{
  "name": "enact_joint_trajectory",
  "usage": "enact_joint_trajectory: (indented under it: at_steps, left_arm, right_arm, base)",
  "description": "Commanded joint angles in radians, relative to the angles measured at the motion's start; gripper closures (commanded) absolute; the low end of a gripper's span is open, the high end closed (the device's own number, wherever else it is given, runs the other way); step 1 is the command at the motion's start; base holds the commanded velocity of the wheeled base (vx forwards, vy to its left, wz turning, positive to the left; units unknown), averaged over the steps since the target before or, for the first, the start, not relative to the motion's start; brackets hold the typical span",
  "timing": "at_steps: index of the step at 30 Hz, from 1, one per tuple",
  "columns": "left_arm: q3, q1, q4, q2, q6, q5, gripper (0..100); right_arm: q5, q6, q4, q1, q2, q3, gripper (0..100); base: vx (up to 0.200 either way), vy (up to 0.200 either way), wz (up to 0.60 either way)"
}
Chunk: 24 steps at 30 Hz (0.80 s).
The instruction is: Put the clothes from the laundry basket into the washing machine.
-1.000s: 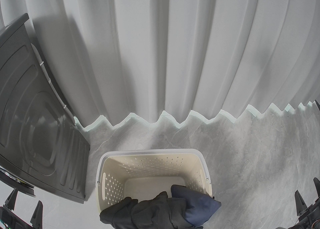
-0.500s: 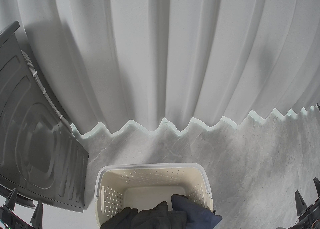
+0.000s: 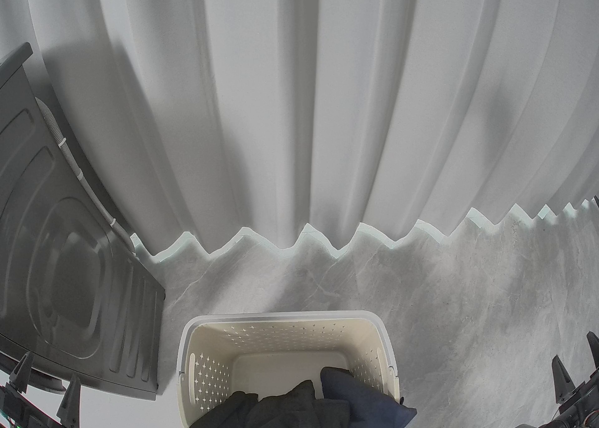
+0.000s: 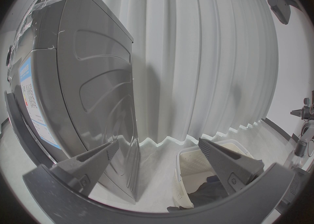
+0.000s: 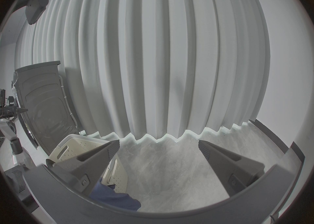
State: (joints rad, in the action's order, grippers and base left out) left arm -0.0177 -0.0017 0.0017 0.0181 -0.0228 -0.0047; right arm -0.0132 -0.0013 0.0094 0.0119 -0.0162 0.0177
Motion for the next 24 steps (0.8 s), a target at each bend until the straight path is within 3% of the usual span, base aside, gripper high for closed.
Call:
enact_joint_trajectory:
  at_steps: [1, 7, 10, 24]
  left_arm:
    - [0.015, 0.0, 0.0, -0.018, 0.0, 0.0, 0]
    - [0.015, -0.001, 0.0, -0.018, -0.005, 0.002, 0]
    - [0.015, 0.0, 0.0, -0.018, -0.005, 0.002, 0]
    - [0.015, -0.001, 0.0, -0.018, -0.005, 0.002, 0]
  right_arm:
    - [-0.001, 0.0, 0.0, 0.0, 0.016, -0.015, 0]
    - [-0.001, 0.0, 0.0, 0.0, 0.016, -0.015, 0]
    - [-0.001, 0.0, 0.0, 0.0, 0.016, -0.015, 0]
    - [-0.001, -0.002, 0.0, 0.0, 0.016, -0.015, 0]
  base:
    - [0.0, 0.0, 0.0]
    - [0.0, 0.0, 0.0]
    - [0.2, 0.0, 0.0]
    - [0.0, 0.0, 0.0]
